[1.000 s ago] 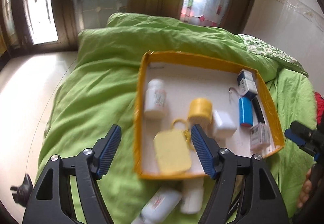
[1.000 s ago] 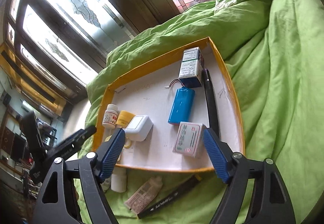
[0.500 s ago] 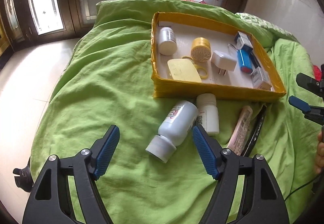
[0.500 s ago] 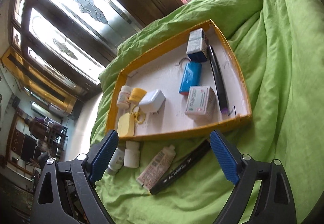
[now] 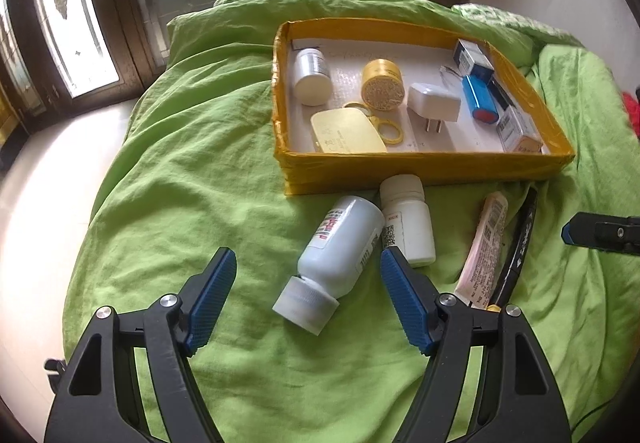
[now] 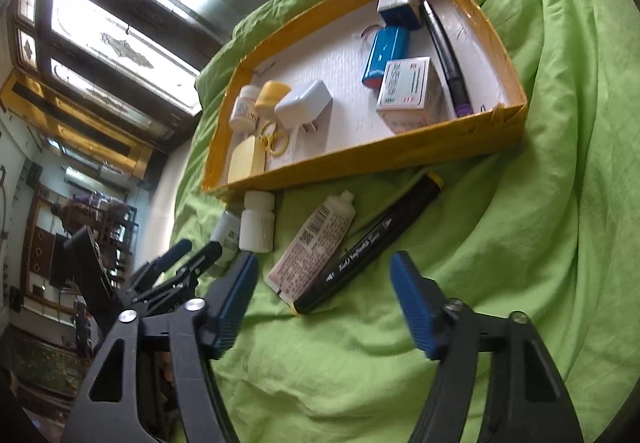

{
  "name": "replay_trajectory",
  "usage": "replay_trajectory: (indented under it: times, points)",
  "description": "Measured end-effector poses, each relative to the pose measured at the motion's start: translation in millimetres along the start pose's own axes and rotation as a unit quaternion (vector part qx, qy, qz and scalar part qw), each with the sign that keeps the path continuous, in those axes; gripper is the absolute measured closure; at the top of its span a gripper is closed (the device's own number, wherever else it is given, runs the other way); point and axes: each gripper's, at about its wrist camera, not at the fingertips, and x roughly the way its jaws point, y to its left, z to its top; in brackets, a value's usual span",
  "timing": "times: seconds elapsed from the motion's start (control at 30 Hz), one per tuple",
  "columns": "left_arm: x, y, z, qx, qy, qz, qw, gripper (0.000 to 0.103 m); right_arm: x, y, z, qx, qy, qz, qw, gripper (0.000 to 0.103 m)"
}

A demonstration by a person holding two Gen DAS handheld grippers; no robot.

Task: Organize rigid objects
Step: 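Grasp the white bottle with the left tool while the right tool grasps the black marker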

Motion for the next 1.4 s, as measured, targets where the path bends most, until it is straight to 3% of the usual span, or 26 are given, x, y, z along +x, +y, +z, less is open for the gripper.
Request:
replay_trajectory:
  times: [0.1,0.2,0.23,0.3,0.43,0.57,0.67,0.87,1.0,1.1,1.17,1.2,1.23,1.3,1.4]
  points:
    - [11,-9,-1,0.023,0.01,0.009,0.9997,0.031,3,2,-3,-0.008,0.008,-0.003,1.0,0.053]
    - [25,-15,-3,0.042,0.029,0.022,0.9984,0.054,6,2,-4,-0.009,0.01,-0.013,1.0,0.062]
    - [28,-17,-4,0.048,0.032,0.025,0.998,0.057,7,1,-4,-0.005,0.011,-0.018,1.0,0.064]
    - [29,-22,-4,0.06,0.03,0.029,0.9974,0.06,13,-5,-4,0.016,0.02,-0.033,0.999,0.077]
    - [20,-21,-5,0.038,0.041,0.012,0.9984,0.071,21,-18,-1,0.063,0.028,-0.026,0.997,0.083]
    - [10,-23,-10,0.011,0.059,-0.007,0.9982,0.071,26,-29,4,0.102,0.028,-0.003,0.994,0.083]
    - [20,-26,-13,0.015,0.077,0.003,0.9969,0.071,36,-37,7,0.125,0.031,-0.014,0.992,0.083]
    - [20,-25,-11,0.006,0.065,-0.003,0.9979,0.071,48,-49,9,0.163,0.034,-0.001,0.986,0.081]
    - [20,-27,-11,0.014,0.06,0.003,0.9981,0.07,45,-46,9,0.148,0.031,-0.007,0.988,0.082]
    - [17,-26,-10,0.01,0.054,-0.002,0.9985,0.07,38,-48,5,0.155,0.032,0.016,0.987,0.082]
    - [15,-22,-8,0.003,0.049,-0.004,0.9988,0.064,35,-47,4,0.155,0.034,0.032,0.987,0.083]
    - [14,-20,-7,-0.002,0.046,-0.005,0.9989,0.057,30,-45,3,0.147,0.036,0.032,0.988,0.083]
    - [12,-18,-7,-0.007,0.043,-0.004,0.999,0.052,27,-43,2,0.139,0.038,0.028,0.989,0.083]
    - [12,-15,-6,-0.012,0.042,-0.004,0.999,0.052,23,-37,2,0.12,0.044,0.021,0.992,0.089]
    - [16,-14,-6,-0.011,0.045,-0.007,0.9989,0.052,17,-19,4,0.058,0.049,-0.008,0.997,0.089]
